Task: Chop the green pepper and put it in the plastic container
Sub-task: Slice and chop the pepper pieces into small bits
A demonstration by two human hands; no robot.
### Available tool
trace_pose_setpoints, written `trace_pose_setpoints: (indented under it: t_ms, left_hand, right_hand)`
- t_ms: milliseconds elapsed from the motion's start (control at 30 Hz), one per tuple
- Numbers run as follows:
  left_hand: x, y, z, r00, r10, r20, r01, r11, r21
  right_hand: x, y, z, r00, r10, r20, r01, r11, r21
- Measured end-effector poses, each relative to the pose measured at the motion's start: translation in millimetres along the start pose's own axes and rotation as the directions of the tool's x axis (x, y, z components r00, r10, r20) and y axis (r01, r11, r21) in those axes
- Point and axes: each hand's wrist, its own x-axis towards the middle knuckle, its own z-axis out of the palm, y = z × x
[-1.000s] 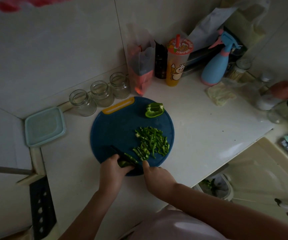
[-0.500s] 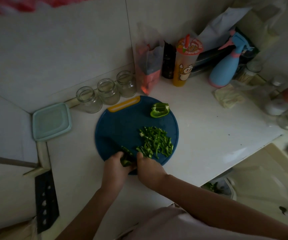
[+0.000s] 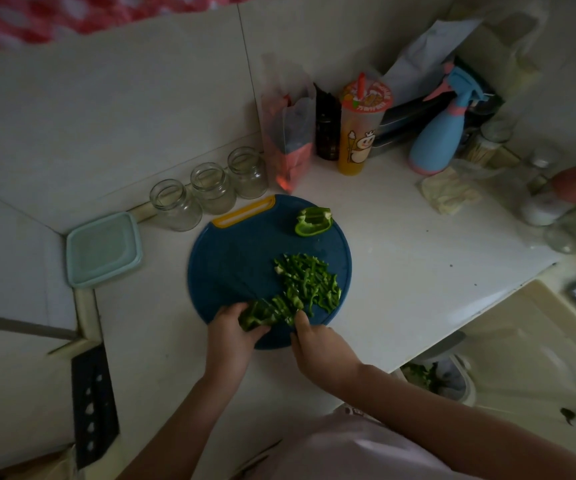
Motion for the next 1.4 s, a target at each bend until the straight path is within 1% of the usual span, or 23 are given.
trace_pose_setpoints:
  t_ms: [200,400,600,700,800,900,1000,1200,1400]
  left_hand:
    - [-0.1,3.5,-1.6,0.999,0.039,-0.005,-0.039,0.997,0.066]
    - [4.6,2.4,-3.4,0.999,0.039,0.029,-0.042,0.993,0.108]
    - [10.3,3.8,-5.7,0.995,0.031,0.091,-0.042,0.992,0.118]
    - [12.8,3.6,-7.3,0.991,0.023,0.129,-0.035,0.995,0.095]
    - [13.9,3.9,-8.8,0.99,0.007,0.139,-0.017,0.998,0.069]
    - [14.6,5.3,-9.1,0.989,-0.002,0.15,-0.007,0.998,0.059]
    - [15.2,3.8,-8.2,0.989,0.006,0.144,-0.016,0.998,0.066]
    - [11.5,0.3,-5.4,0.994,0.029,0.104,-0.034,0.998,0.044]
    - [5.2,-9.1,-1.2,0.998,-0.014,0.058,0.016,0.999,-0.038]
  right_hand:
    - [-4.7,-2.2,6.5,1.0,-0.008,0.018,0.009,0.998,-0.069]
    - [-4.5,-1.7,8.5,1.0,0.0,0.023,0.001,0.999,-0.044]
    - [1.4,-2.6,3.3,0.998,0.015,0.066,-0.018,0.999,0.046]
    - [5.0,-4.7,0.1,0.996,0.029,0.082,-0.036,0.996,0.083]
    - [8.1,-3.0,-6.3,0.993,0.022,0.115,-0.041,0.986,0.164]
    - [13.6,-0.1,-11.9,0.989,0.024,0.148,-0.054,0.979,0.197]
    - [16.4,-2.7,-11.9,0.984,0.044,0.171,-0.078,0.977,0.197]
    - [32.0,-20.1,-3.5,0.984,0.097,0.152,-0.131,0.963,0.236]
    - [32.8,-28.3,3.6,0.981,0.172,0.09,-0.19,0.941,0.281]
